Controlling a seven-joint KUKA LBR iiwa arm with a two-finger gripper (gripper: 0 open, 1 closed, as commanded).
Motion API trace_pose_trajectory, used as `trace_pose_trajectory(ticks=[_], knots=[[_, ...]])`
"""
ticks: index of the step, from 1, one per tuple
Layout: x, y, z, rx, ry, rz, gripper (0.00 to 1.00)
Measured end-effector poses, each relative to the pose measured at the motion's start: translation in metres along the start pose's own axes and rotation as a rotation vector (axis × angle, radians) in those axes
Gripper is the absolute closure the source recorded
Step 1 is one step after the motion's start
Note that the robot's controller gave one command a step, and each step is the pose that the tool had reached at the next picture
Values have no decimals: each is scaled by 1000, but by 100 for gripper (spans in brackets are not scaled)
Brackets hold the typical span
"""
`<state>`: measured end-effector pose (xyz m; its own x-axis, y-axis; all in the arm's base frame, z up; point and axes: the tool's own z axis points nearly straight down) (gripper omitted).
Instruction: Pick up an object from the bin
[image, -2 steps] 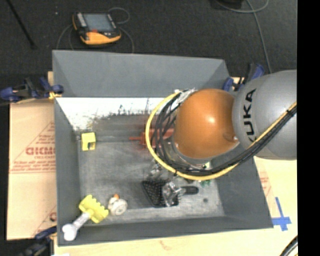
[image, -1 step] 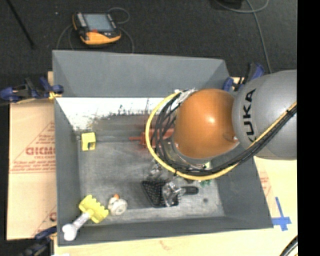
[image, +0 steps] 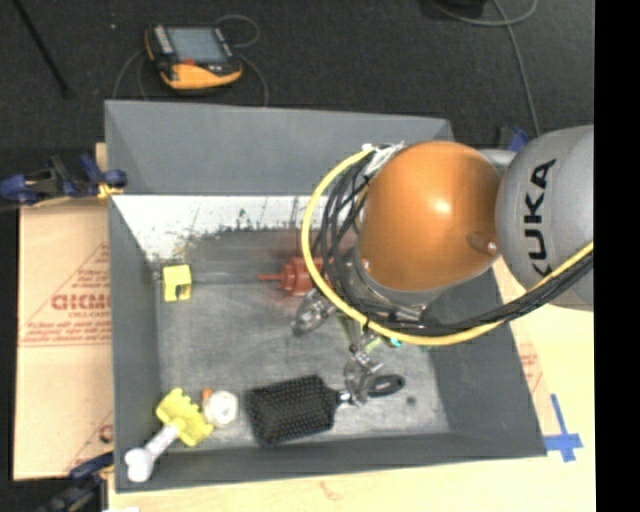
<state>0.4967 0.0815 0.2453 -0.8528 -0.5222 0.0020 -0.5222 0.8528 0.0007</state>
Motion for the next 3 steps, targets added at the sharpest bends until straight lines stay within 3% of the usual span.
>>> trace_pose_trajectory(ticks=[1, 2, 3], knots=[[-5, 4, -61, 6, -13, -62, 0], [-36, -31, -67, 2, -7, 20, 0], [-22, -43, -22, 6, -12, -49, 0]])
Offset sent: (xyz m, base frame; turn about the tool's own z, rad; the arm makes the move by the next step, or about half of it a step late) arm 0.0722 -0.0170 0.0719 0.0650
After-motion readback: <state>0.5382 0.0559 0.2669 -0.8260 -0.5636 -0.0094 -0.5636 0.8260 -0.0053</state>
